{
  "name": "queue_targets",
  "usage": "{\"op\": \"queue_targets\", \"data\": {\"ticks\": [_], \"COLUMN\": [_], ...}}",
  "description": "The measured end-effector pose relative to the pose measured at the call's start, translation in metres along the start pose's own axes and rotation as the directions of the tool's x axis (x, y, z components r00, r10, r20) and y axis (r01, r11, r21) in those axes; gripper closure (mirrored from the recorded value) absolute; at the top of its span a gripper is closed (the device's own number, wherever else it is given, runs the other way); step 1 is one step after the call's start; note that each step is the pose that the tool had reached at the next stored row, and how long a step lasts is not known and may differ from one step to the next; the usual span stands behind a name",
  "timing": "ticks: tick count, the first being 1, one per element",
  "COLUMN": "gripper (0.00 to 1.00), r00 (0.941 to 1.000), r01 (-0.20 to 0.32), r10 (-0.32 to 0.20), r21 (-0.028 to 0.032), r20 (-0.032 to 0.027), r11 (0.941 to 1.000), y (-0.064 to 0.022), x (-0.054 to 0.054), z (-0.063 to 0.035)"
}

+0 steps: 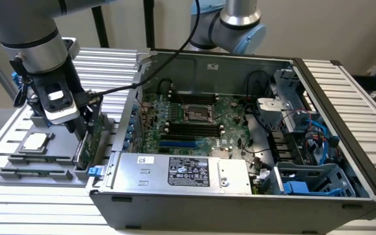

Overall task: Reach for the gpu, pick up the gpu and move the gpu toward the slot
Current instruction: 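Pick up the gpu and move the gpu toward the slot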

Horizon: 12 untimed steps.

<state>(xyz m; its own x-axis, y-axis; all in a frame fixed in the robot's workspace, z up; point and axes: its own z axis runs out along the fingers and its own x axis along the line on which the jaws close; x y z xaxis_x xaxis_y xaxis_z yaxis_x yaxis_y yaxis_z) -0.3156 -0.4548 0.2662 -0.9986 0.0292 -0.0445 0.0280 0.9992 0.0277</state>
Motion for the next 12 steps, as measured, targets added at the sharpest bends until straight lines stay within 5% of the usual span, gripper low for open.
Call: {"op": "queue_targets", "data": {"ticks": [12], "gripper": [0.52], "r00": [0.9998], "r01": [-0.019], "r10": [0.019], "r21": [0.0016], "r20": [0.0034], "r11": [0.9998], "y": [0.0034], "x": [0.002], "z": [0.0201]}}
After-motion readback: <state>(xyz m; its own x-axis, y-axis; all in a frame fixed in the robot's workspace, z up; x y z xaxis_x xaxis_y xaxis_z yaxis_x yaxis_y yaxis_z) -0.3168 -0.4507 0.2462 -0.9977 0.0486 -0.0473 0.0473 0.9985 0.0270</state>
